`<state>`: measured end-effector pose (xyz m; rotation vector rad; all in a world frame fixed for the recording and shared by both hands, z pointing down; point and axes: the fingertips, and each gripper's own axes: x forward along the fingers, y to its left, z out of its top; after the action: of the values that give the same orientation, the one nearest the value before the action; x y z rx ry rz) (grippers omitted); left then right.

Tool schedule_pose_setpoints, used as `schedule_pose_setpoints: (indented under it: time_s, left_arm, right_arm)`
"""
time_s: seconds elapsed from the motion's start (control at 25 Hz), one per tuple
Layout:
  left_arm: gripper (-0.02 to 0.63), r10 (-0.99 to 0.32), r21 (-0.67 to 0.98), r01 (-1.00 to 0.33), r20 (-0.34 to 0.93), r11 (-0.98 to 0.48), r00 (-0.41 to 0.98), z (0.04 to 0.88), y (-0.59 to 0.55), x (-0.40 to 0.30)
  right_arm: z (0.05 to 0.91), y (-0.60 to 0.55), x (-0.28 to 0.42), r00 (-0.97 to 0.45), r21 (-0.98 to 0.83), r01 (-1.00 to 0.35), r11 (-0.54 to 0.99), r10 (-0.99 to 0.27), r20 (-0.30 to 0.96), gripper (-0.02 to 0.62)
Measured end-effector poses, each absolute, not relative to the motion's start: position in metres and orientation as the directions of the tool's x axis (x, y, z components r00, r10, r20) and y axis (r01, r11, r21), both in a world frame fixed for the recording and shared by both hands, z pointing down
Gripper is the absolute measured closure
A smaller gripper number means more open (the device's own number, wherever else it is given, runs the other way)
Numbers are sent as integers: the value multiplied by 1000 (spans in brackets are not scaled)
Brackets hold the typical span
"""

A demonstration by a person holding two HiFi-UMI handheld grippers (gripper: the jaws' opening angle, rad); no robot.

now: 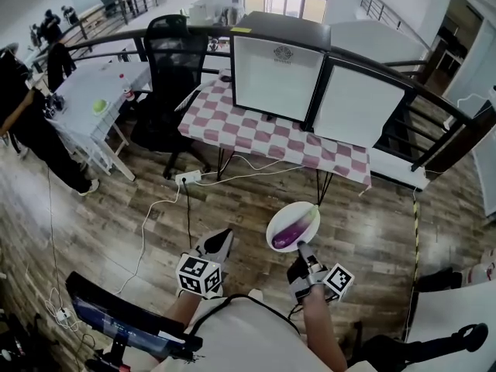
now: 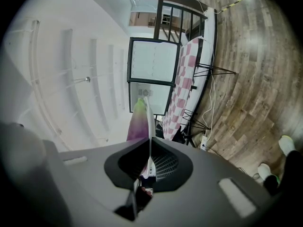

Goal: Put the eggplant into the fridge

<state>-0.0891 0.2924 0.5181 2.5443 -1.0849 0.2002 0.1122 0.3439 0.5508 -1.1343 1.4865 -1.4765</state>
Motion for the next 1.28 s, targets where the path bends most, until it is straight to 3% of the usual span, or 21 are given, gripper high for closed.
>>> schedule_pose_setpoints:
  time_s: [1.28]
  left_arm:
    - [601, -739, 251, -780, 253, -573, 624, 514, 304, -61]
  right_arm:
    - [551, 350, 143, -412, -996, -86, -29, -909, 62, 577]
